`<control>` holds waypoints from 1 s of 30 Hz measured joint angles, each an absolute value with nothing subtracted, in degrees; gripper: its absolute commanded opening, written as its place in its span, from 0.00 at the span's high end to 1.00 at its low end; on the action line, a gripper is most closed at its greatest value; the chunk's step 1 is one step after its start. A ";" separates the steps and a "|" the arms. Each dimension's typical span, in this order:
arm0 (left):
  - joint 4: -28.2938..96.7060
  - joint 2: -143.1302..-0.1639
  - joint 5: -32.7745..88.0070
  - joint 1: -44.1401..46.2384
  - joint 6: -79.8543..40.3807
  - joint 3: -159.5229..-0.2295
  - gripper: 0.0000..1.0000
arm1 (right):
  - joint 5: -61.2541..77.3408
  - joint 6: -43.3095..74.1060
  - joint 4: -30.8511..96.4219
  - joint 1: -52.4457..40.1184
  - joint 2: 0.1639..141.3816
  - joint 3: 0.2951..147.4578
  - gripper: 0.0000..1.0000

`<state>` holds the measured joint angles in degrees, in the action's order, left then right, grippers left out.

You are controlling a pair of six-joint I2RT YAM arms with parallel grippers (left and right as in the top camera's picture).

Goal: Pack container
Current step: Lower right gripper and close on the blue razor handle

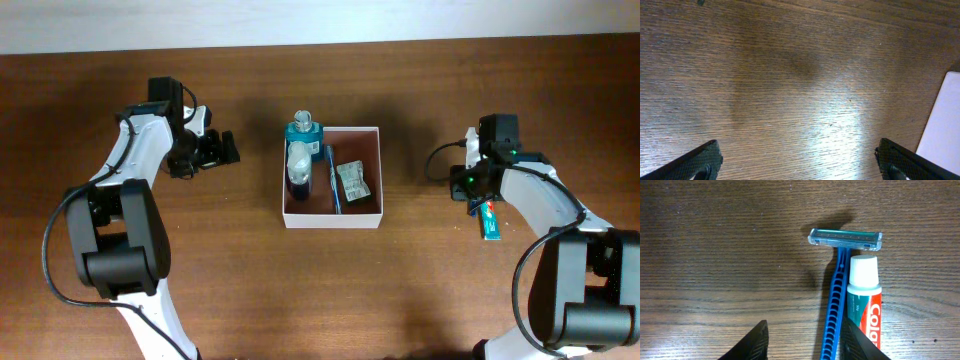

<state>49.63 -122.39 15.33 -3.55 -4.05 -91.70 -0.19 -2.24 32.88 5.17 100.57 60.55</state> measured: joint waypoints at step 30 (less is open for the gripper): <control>49.63 -122.39 15.33 -3.57 -4.05 -91.70 0.01 | -0.16 -2.83 32.45 5.17 100.60 59.88 0.51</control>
<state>49.63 -122.39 15.33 -3.57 -4.05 -91.70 -0.16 -2.83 32.45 5.17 100.60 59.88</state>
